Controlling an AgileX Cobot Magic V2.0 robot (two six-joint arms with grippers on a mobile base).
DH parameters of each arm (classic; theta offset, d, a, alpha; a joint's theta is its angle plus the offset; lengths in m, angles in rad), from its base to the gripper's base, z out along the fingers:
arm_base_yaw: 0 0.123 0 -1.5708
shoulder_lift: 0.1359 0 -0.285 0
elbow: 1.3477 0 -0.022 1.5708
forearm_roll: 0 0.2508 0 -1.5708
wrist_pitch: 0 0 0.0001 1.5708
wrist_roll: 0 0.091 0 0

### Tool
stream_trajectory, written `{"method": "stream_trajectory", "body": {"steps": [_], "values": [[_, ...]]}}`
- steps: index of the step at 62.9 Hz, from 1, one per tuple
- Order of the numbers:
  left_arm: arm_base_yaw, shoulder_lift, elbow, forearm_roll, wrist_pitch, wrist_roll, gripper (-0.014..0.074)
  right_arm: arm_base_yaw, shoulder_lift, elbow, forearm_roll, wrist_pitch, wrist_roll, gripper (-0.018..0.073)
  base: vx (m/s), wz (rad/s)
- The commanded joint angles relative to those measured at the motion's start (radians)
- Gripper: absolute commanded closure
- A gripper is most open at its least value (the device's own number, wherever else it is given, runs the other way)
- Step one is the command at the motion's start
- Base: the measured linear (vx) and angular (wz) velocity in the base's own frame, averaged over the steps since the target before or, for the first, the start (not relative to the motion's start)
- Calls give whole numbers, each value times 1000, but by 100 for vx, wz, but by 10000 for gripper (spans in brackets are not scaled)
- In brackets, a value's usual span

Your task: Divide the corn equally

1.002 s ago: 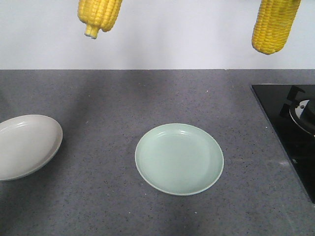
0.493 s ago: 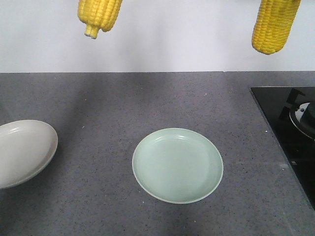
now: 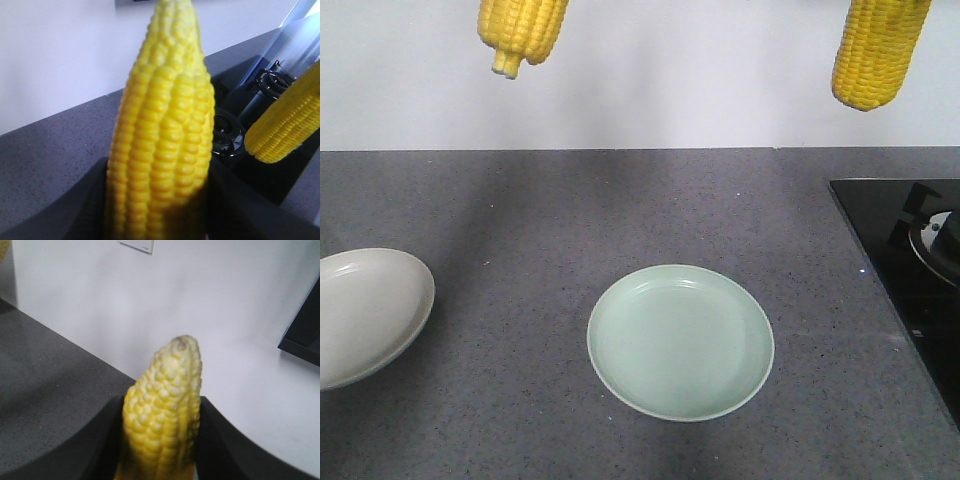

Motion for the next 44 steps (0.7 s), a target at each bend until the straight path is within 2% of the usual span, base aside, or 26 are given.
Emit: {"method": "stream_trajectory", "body": {"steps": [1,44], "values": [[-3,-46,-23,-33,-36,0,603,-5,-19,-26,27,-68,-3,566,0,0],[-3,-46,-23,-33,-36,0,603,-5,-19,-26,27,-68,-3,566,0,0]]}}
